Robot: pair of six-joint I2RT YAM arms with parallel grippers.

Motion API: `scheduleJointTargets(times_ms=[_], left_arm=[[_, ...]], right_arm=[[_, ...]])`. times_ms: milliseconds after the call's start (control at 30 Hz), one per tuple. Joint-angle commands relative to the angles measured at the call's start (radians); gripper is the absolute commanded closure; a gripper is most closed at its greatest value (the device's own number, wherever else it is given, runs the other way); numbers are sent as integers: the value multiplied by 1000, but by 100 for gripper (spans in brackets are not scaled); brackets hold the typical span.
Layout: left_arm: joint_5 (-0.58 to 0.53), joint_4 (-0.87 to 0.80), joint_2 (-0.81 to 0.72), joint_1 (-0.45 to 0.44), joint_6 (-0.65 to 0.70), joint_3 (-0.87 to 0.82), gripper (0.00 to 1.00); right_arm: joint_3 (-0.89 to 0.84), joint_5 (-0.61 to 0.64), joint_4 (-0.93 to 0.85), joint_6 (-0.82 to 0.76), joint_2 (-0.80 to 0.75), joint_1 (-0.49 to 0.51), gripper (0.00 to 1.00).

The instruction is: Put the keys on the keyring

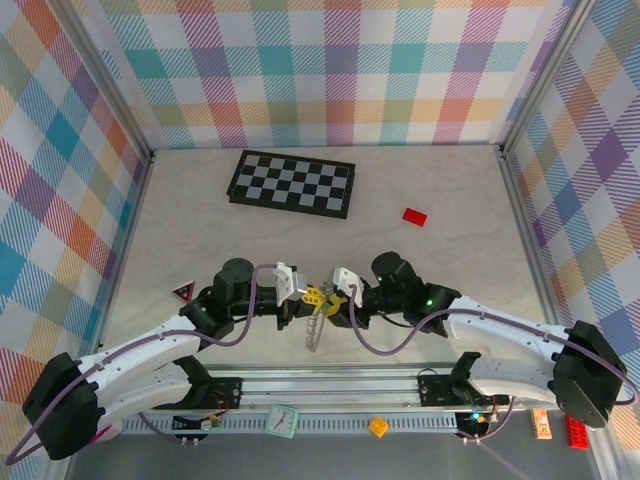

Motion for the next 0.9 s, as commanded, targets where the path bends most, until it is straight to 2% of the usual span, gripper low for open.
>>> scheduleJointTargets(times_ms=[0, 267, 333, 567, 867], left_arm=[[3, 69, -20, -7, -10, -5, 100], [-18, 45, -26, -7, 2, 0, 100], [-21, 29, -26, -7, 9, 5, 100], [-30, -15, -22, -7, 38, 25, 100], [-46, -29, -25, -6, 49, 23, 100]], right_arm=[[-19, -37, 68, 15, 3, 2, 76], [-3, 24, -16, -5, -33, 2, 100], [13, 61, -66, -5, -48, 1, 100], [91, 62, -201, -22, -60, 1, 100], [188, 118, -349, -66, -21, 1, 100]])
